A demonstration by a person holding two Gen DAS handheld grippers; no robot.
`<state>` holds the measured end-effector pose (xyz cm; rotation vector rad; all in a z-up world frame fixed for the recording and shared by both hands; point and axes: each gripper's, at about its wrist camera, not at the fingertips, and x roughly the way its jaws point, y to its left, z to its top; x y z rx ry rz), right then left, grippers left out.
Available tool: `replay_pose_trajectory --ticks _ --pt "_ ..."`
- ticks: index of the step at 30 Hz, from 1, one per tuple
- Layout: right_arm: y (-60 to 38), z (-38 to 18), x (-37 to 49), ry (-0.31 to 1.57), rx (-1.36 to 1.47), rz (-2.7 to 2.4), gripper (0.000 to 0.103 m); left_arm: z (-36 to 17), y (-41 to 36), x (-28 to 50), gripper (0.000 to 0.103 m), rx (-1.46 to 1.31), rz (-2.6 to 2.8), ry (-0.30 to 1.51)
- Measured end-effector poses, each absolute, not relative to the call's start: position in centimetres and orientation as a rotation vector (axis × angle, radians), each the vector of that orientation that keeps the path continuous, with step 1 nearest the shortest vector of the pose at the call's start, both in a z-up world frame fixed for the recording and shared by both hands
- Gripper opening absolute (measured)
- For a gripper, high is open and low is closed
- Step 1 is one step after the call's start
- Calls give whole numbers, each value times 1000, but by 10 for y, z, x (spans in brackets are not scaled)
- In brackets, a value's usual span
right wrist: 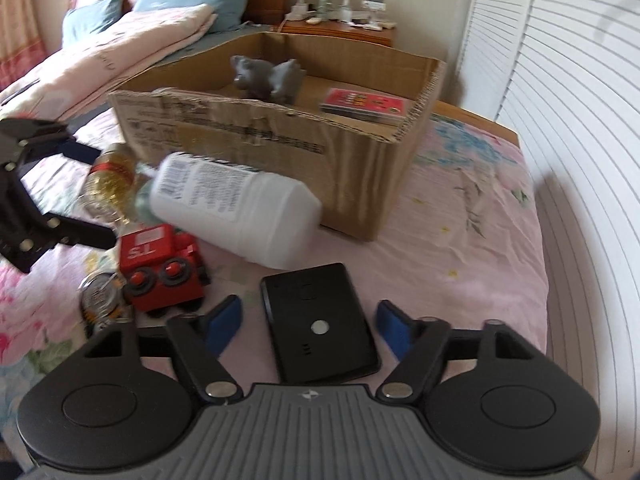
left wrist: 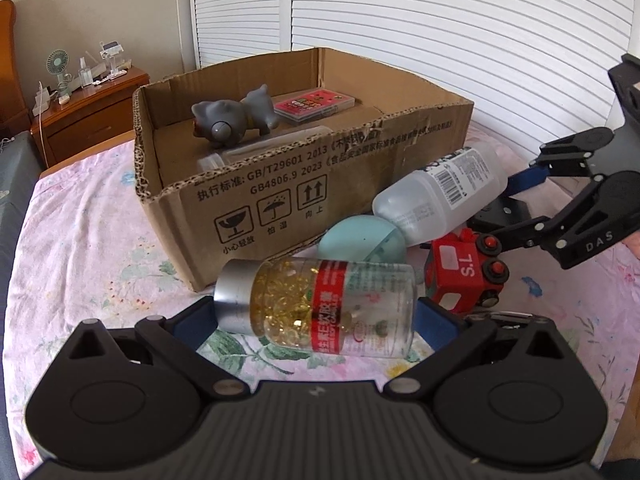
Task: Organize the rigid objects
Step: 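Grasp the capsule jar with the left tool while the right tool grasps the black rectangular device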
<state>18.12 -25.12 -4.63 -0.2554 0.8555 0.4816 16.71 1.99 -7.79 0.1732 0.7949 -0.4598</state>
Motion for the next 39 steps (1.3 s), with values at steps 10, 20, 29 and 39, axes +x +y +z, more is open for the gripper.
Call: replay_pose_trajectory --ticks 10,20,29,39 --pt "-249 -40 152 882 -245 436 57 -75 22 167 102 169 -447 784" --pt "-245 -41 151 877 -245 455 59 -74 22 168 102 169 -439 780" --pt "-244 -41 152 867 -242 446 57 -75 21 172 93 159 -464 793" --pt "-245 -35 144 869 -250 434 57 -69 23 168 93 165 -460 843"
